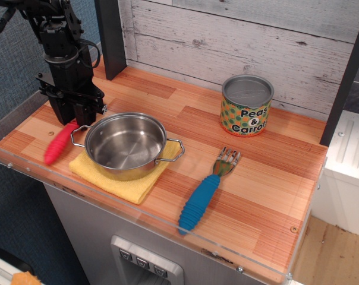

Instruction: The red and blue spoons are separated.

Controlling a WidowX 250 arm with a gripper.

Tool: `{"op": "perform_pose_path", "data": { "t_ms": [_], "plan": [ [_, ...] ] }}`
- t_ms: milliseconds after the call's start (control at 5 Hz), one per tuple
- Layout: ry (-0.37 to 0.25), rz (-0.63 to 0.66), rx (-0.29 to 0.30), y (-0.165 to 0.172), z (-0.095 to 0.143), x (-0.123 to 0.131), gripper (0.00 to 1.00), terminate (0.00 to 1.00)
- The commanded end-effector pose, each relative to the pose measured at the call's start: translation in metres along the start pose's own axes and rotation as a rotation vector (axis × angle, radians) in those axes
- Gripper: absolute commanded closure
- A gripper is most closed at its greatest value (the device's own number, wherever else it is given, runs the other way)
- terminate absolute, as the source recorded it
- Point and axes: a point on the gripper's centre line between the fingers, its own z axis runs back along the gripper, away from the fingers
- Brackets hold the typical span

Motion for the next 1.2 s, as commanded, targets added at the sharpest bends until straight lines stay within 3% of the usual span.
{"op": "perform_pose_path", "data": {
  "t_ms": [0,600,800,1000],
  "plan": [
    [-0.047,0.042,0.051,0.006,0.025,-0.004,0.0,0.0],
    [-0.133,0.061,0.084,0.002,0.072,0.002,0.0,0.0],
    [-0.163,0.065,0.086,-0.016,0.084,0.005,0.0,0.0],
    [-0.192,0.051,0.065,-0.034,0.096,0.008,0.0,1.0]
  ]
}}
